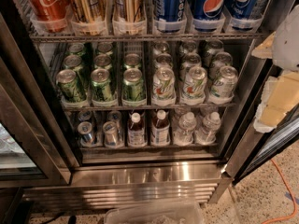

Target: Pick 7up can from middle shelf of fridge

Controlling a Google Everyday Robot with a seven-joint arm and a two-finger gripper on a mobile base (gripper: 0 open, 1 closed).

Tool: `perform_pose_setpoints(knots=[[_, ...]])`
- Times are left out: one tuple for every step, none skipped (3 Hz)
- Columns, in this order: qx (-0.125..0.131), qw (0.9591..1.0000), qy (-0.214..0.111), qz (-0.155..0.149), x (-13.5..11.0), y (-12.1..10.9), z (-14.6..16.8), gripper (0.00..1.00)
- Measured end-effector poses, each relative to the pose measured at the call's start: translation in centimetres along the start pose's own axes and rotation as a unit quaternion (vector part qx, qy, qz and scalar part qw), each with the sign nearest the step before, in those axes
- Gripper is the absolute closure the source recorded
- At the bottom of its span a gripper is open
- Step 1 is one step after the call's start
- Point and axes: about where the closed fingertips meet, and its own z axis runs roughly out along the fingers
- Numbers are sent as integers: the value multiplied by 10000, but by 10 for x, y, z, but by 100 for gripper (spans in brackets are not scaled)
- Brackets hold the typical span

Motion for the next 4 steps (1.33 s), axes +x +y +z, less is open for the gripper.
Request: perform_pose_setpoints(knots=[[0,10000,-1,0,0,0,0,0],[47,9997,-241,49,0,6,9,0],[97,9977,-669,-4,-4,18,29,0],[191,9941,-1065,-22,-8,26,49,0]])
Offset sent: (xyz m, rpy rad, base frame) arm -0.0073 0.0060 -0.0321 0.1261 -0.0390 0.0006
